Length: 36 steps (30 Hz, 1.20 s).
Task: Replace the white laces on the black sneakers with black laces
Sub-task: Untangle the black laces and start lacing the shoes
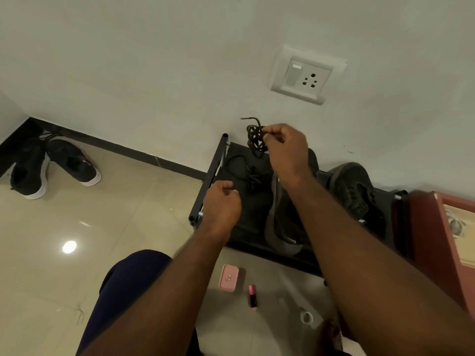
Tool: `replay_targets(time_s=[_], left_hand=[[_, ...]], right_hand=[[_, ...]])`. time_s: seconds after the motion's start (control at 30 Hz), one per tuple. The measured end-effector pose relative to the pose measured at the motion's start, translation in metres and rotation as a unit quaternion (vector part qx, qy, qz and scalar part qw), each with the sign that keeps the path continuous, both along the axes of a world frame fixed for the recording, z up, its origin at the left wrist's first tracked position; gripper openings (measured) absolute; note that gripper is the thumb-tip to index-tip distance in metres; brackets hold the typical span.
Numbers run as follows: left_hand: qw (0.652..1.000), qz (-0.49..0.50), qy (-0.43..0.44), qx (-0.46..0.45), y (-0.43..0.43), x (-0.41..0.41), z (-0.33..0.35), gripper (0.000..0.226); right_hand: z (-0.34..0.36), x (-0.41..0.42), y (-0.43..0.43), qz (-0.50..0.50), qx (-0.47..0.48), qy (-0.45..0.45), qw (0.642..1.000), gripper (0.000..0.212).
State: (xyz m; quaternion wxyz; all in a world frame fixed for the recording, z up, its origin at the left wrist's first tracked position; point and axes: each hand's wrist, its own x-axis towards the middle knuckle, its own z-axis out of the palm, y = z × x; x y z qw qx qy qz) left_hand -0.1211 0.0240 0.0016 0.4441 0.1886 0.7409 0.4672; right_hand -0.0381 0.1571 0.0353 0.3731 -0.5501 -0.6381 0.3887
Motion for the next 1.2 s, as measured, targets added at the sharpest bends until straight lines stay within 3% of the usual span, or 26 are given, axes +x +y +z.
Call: replay_targets(time_s=[0.1, 0.17, 0.23, 0.33, 0.4, 0.53, 0.67, 0.87, 0.97, 1.03, 1.13, 1.2], left_hand=[[0.998, 0.023, -0.059, 0.012, -0.002, 0.005, 0.013, 0.032], [0.981, 0.05, -0.183, 0.031, -0.002, 0.003, 0.023, 0.038], [0.951, 0.041, -0.299, 0.061, -0.006, 0.004, 0.031, 0.061], [0.927, -0.026, -0.358, 0.109, -0.021, 0.015, 0.041, 0.077], [0.926, -0.08, -0.342, 0.137, -0.034, 0.025, 0.049, 0.069], [0.938, -0.16, -0.28, 0.126, -0.059, 0.048, 0.062, 0.03], [0.95, -0.201, -0.219, 0.096, -0.089, 0.082, 0.066, 0.015], [0.95, -0.146, -0.263, 0.079, -0.128, 0.135, 0.055, 0.012], [0.978, -0.168, -0.087, 0.086, -0.138, 0.146, 0.044, 0.014], [0.97, -0.211, 0.008, 0.117, -0.144, 0.147, 0.048, 0.016], [0.951, -0.274, 0.063, 0.127, -0.152, 0.147, 0.05, 0.008], [0.958, -0.265, 0.051, 0.095, -0.157, 0.149, 0.045, 0.007]], right_hand=[[0.048, 0.018, -0.016, 0.015, -0.108, 0.174, 0.979, 0.014], [0.067, 0.026, -0.034, 0.02, -0.179, 0.262, 0.948, 0.014], [0.074, 0.035, -0.055, 0.036, -0.224, 0.279, 0.933, 0.012], [0.071, 0.048, -0.091, 0.058, -0.262, 0.239, 0.933, 0.011], [0.066, 0.061, -0.114, 0.05, -0.256, 0.193, 0.946, 0.01], [0.058, 0.099, -0.154, 0.016, -0.214, 0.122, 0.969, 0.015], [0.055, 0.146, -0.198, -0.021, -0.237, 0.194, 0.952, 0.017], [0.038, 0.192, -0.26, -0.054, -0.252, 0.261, 0.93, 0.02], [0.037, 0.198, -0.268, -0.048, -0.289, 0.246, 0.924, 0.029], [0.04, 0.2, -0.268, -0.05, -0.3, 0.227, 0.925, 0.026], [0.034, 0.205, -0.269, -0.021, -0.241, 0.148, 0.959, 0.019], [0.028, 0.208, -0.272, -0.031, -0.232, 0.158, 0.959, 0.016]])
